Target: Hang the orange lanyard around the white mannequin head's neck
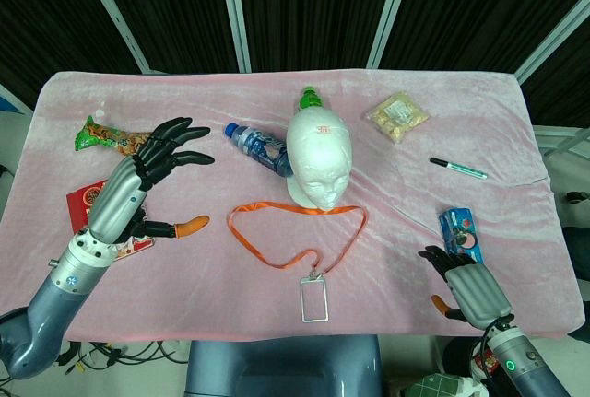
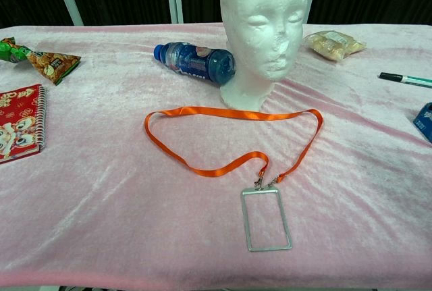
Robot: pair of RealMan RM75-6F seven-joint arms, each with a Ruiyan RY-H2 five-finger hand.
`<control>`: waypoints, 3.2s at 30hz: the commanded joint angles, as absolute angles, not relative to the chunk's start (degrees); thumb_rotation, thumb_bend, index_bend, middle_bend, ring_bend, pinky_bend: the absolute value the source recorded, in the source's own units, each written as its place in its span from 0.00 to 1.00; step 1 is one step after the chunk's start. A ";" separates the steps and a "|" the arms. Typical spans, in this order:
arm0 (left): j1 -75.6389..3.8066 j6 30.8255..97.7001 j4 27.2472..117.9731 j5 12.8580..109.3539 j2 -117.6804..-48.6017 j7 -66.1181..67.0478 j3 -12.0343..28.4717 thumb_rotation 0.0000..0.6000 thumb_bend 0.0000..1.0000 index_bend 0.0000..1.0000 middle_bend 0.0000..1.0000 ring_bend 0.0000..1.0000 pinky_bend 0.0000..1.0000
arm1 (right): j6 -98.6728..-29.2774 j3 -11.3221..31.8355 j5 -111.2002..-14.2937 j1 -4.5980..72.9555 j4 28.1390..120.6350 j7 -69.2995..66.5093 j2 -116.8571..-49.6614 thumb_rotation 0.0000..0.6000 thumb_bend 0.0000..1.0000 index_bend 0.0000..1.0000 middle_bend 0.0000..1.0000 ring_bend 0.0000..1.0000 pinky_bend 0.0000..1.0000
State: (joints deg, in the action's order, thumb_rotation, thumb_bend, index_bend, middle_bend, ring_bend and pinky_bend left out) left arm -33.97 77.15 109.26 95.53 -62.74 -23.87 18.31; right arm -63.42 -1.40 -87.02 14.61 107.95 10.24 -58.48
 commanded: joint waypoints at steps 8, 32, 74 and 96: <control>-33.87 75.59 110.10 93.62 -62.22 -21.22 16.73 1.00 0.20 0.28 0.13 0.00 0.07 | -65.07 -2.01 -87.91 14.01 108.08 10.90 -59.87 1.00 0.28 0.19 0.15 0.26 0.28; -28.86 73.29 112.58 89.57 -53.87 -7.67 11.29 1.00 0.20 0.28 0.12 0.00 0.03 | -69.25 1.52 -81.97 13.53 110.01 12.43 -58.19 1.00 0.28 0.19 0.16 0.26 0.27; -9.57 92.49 85.55 89.42 -71.64 -19.12 1.53 1.00 0.20 0.29 0.12 0.00 0.02 | -60.30 14.41 -49.55 33.76 97.76 26.72 -85.70 1.00 0.26 0.29 0.16 0.23 0.19; -8.57 90.91 86.16 88.32 -71.36 -18.76 2.01 1.00 0.20 0.29 0.12 0.00 0.02 | -60.10 13.06 -57.04 38.90 69.54 23.55 -102.96 1.00 0.26 0.38 0.15 0.22 0.19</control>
State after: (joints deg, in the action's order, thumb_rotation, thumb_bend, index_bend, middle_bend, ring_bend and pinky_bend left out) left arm -8.56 90.93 86.15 88.35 -71.34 -18.80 1.98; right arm -60.73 12.85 -56.89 38.29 71.15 24.11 -101.67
